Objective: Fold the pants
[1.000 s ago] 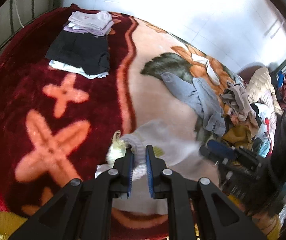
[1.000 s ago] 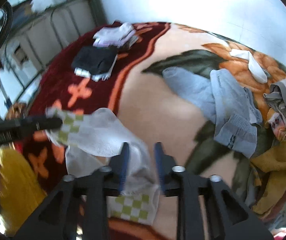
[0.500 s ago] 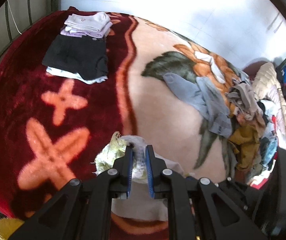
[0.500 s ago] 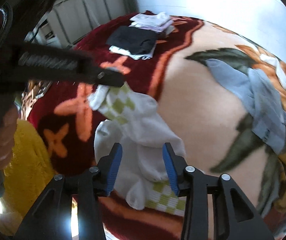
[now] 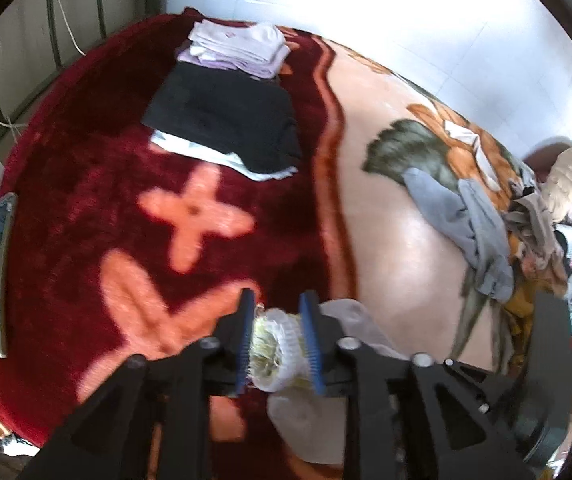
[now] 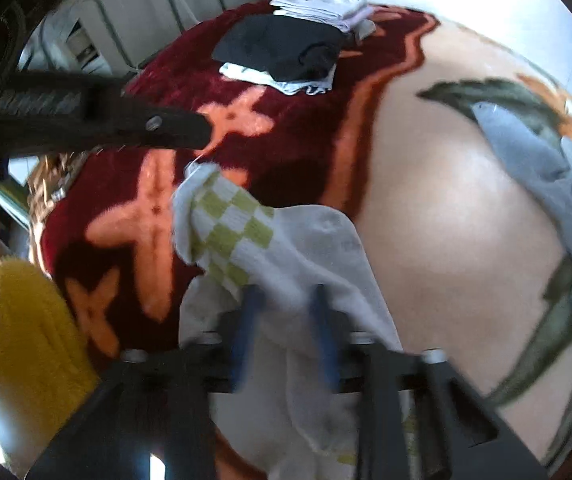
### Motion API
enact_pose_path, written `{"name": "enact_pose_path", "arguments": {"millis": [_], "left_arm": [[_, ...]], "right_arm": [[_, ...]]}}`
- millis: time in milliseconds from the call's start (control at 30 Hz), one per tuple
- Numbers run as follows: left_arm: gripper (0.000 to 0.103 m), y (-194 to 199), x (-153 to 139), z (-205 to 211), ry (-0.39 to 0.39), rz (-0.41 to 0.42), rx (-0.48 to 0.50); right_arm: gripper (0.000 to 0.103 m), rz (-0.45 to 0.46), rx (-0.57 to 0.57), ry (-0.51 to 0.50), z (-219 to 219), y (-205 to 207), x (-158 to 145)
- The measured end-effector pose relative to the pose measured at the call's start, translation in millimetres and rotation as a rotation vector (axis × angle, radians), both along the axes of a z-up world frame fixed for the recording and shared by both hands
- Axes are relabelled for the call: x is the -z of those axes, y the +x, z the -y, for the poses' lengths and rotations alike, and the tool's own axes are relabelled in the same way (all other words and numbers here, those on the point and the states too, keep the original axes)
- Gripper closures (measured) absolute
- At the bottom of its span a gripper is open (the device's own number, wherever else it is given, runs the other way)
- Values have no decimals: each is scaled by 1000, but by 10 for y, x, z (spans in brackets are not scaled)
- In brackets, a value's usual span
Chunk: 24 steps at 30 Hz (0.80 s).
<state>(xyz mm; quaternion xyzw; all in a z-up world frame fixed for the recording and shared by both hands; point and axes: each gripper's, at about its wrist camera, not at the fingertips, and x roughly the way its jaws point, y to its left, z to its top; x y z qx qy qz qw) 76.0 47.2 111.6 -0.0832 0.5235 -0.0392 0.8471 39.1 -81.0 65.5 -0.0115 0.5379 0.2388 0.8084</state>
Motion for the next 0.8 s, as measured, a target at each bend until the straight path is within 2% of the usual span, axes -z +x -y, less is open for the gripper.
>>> {"name": "enact_pose_path", "arguments": {"millis": [67, 167, 300, 433, 533, 633, 733, 800], "left_arm": [[71, -18, -8, -23, 13, 11, -1], [65, -57, -5, -43, 28, 17, 0], [62, -112, 44, -41, 23, 16, -3], [62, -149, 155, 28, 6, -12, 7], [61, -168, 243, 105, 0, -33, 24], [62, -165, 300, 198, -1, -43, 42], [61, -152, 314, 301, -6, -44, 63], [61, -148, 306, 385, -14, -39, 77]], "right_arm": [[98, -4, 34, 32, 89, 71, -34], [99, 7, 100, 90, 275, 172, -159], [99, 42, 206, 51, 553, 302, -261], [98, -1, 360, 32, 935, 506, -187], [91, -37, 414, 33, 1142, 569, -144], [83, -19, 447, 14, 1304, 509, -200], [73, 2, 446, 4, 1384, 401, -274], [72, -18, 414, 2, 1392, 324, -291]]}}
